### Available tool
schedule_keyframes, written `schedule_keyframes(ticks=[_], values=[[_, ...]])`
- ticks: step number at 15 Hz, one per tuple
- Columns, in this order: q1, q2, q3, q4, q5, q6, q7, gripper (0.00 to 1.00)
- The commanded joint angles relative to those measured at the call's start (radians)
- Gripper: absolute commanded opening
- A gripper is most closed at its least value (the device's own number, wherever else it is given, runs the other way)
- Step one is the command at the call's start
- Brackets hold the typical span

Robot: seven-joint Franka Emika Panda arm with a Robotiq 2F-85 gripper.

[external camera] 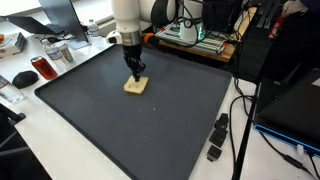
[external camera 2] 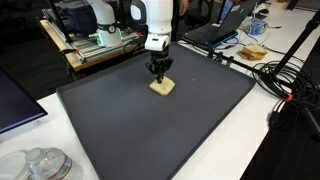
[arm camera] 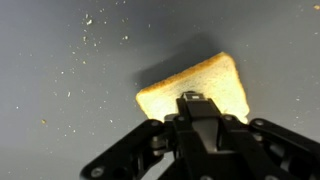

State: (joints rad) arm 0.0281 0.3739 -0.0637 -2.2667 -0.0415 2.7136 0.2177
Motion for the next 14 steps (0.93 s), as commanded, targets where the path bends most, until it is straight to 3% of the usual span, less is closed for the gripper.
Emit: schedule_keyframes(ticks=[1,6,12,14], values=[[0.002,0.045,0.002,0.057,0.027,-0.040,0.005,0.05],[0.002,0.106,0.011,0.110,0.034,-0.111,-0.003,0.05],[0.023,0.131,-0.013,0.136,-0.008,-0.107,0.019,0.05],[0.010,0.134,0.008,0.130,-0.014,-0.109,-0.044,0.05]])
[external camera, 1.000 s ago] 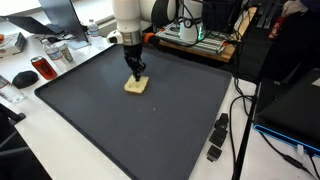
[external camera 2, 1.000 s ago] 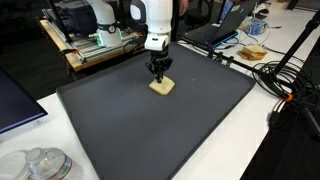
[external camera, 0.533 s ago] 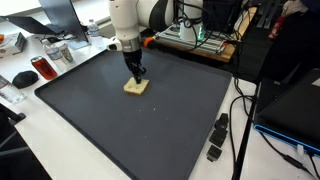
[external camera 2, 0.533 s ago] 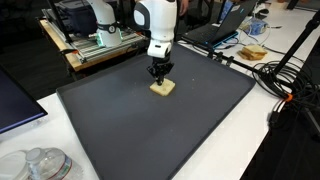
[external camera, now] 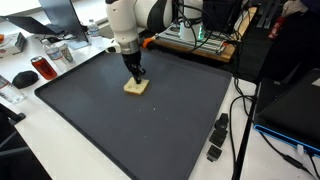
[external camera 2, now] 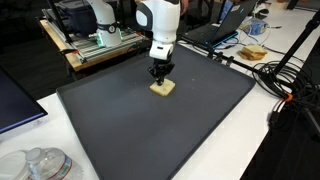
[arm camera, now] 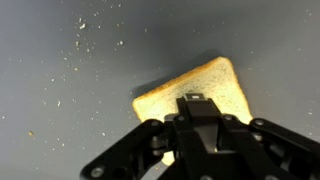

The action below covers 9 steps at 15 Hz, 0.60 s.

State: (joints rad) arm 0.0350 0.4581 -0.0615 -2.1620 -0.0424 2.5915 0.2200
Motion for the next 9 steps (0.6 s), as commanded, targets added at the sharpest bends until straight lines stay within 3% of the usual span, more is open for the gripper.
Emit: schedule_keyframes(ticks=[1,7,9], values=[[-0.005,0.049,0.016,0.018,-0.023,0.022,-0.097,0.05],[-0.074,0.029,0.083,-0.014,-0.019,0.051,-0.420,0.05],[-0.056,0.037,0.060,0.002,-0.023,0.014,-0.370,0.05]])
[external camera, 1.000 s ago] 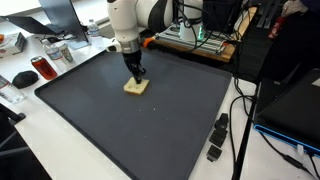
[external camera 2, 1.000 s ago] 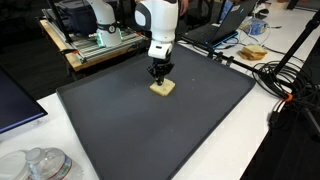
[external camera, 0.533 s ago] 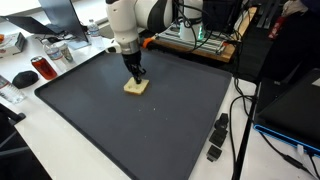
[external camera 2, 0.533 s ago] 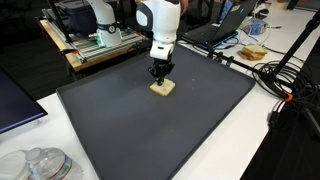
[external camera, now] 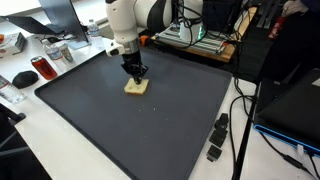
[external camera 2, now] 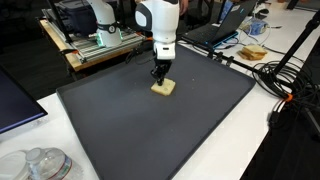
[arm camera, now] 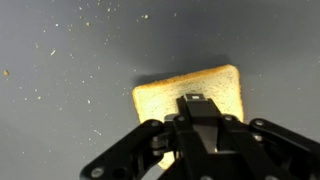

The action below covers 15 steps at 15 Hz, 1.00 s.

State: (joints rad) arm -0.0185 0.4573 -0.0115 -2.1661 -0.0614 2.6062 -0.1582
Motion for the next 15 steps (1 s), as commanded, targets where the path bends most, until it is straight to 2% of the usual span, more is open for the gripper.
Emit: schedule_keyframes(ticks=[1,5,7,15], values=[[0.013,0.043,-0.009,0.008,-0.006,0.005,0.065,0.05],[0.028,0.037,-0.022,-0.001,0.049,0.004,0.253,0.05],[0.032,0.026,-0.022,-0.010,0.059,0.005,0.306,0.05],[0.066,-0.092,-0.044,-0.102,0.027,0.005,0.385,0.05]])
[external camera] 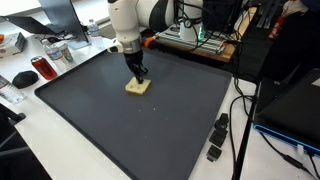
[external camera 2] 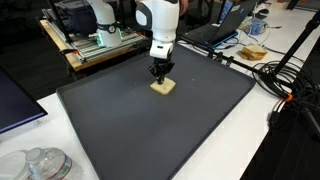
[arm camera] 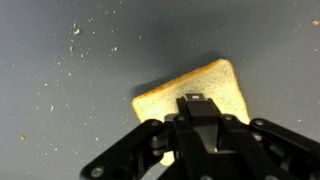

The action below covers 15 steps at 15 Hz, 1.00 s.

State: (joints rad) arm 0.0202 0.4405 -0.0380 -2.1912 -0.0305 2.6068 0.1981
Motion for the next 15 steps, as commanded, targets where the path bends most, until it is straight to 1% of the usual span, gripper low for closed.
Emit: schedule_keyframes(ticks=[1,7,11,12,15], values=[[0.033,-0.091,-0.020,-0.091,-0.008,0.006,0.037,0.05],[0.063,-0.178,-0.032,-0.140,-0.055,-0.001,0.089,0.05],[0.104,-0.204,-0.055,-0.144,-0.144,-0.010,0.200,0.05],[0.110,-0.205,-0.053,-0.140,-0.159,-0.017,0.214,0.05],[0.154,-0.199,-0.057,-0.119,-0.228,-0.052,0.316,0.05]])
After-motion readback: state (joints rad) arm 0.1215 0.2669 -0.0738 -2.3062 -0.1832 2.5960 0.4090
